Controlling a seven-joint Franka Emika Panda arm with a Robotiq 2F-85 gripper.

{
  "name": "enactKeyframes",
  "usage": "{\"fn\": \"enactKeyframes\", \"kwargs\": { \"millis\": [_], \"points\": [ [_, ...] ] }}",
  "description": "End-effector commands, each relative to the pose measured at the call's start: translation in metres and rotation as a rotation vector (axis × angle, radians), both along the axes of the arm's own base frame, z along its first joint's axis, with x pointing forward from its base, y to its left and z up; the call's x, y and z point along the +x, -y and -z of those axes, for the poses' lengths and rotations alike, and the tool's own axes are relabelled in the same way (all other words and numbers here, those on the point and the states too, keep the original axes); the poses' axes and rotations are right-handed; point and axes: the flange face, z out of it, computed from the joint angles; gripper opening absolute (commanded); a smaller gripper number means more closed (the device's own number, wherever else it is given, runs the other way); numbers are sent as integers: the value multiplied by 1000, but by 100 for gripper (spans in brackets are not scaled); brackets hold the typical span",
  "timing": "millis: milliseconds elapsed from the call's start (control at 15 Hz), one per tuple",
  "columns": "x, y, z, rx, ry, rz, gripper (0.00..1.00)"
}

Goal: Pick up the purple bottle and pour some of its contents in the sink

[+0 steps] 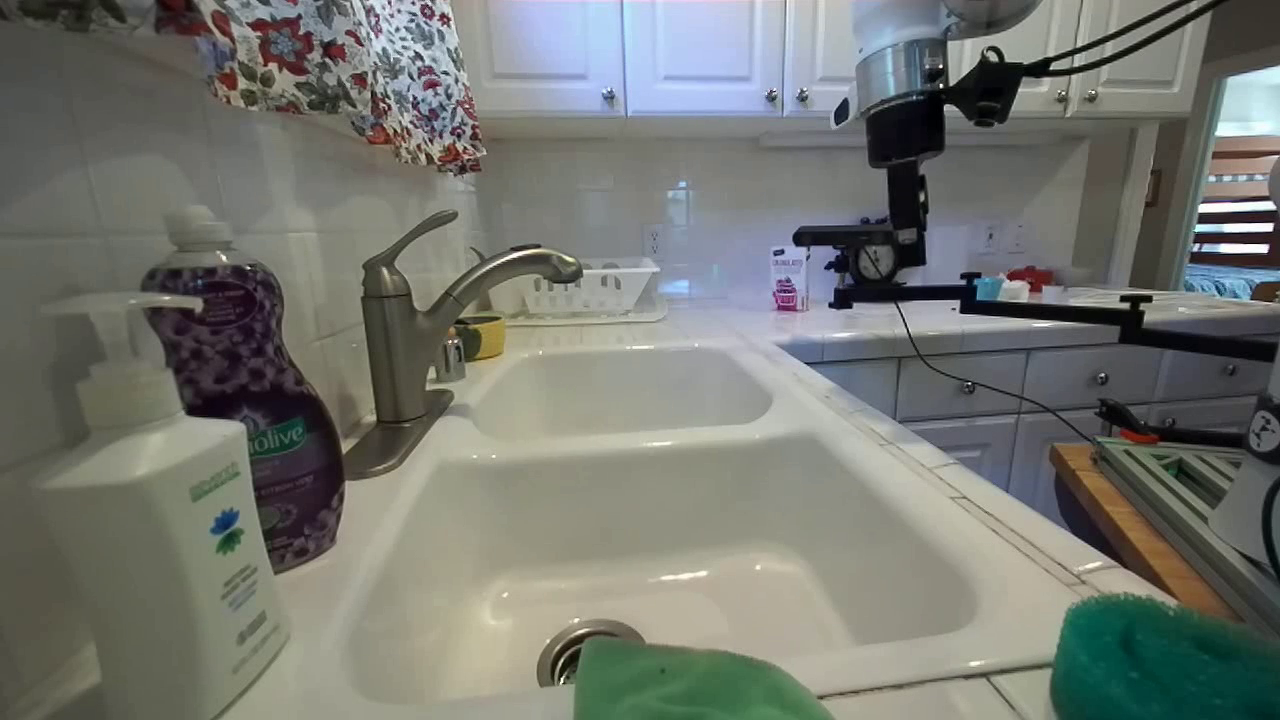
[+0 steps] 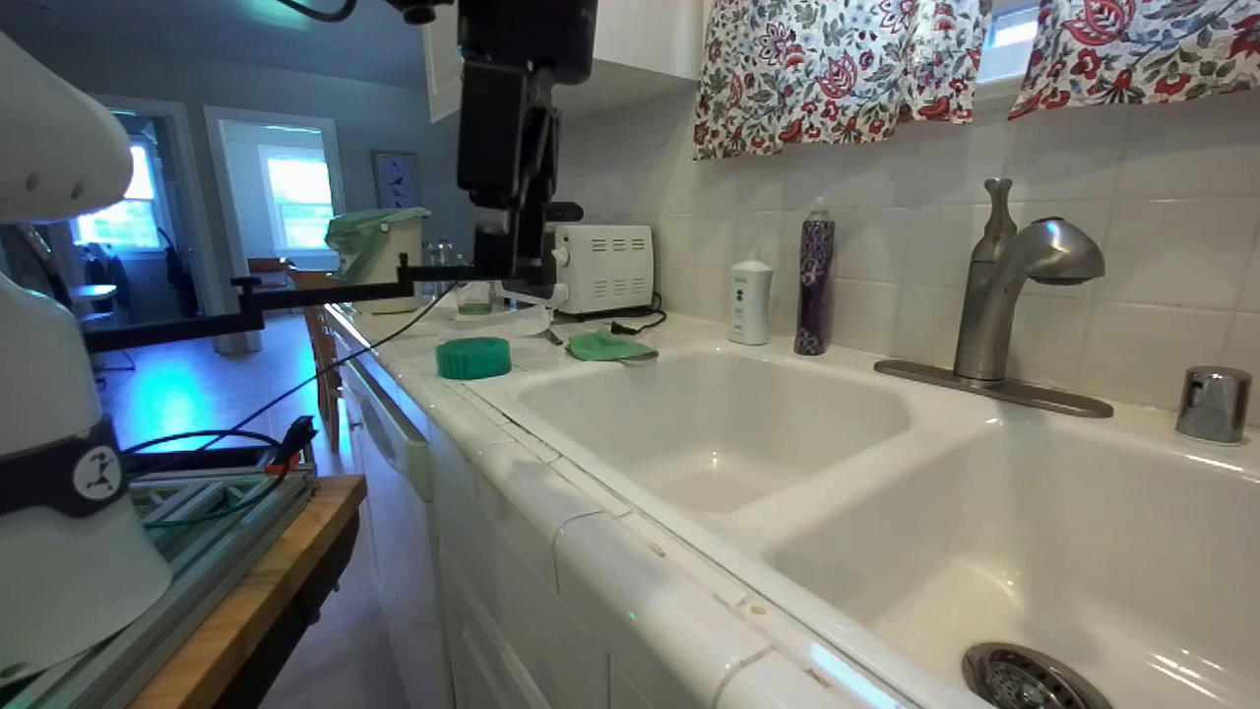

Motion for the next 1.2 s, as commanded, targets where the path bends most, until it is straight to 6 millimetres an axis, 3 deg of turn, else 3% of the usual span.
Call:
{"fn": "enactKeyframes", "kwargs": {
  "millis": [0, 467, 800, 1133],
  "points": [
    [6, -3, 4, 11, 15, -31, 100],
    [62, -59, 32, -26, 189, -388, 100],
    [105, -89, 46, -23, 352, -553, 100],
    [140, -138, 55, 69, 474, -702, 100]
  ]
}}
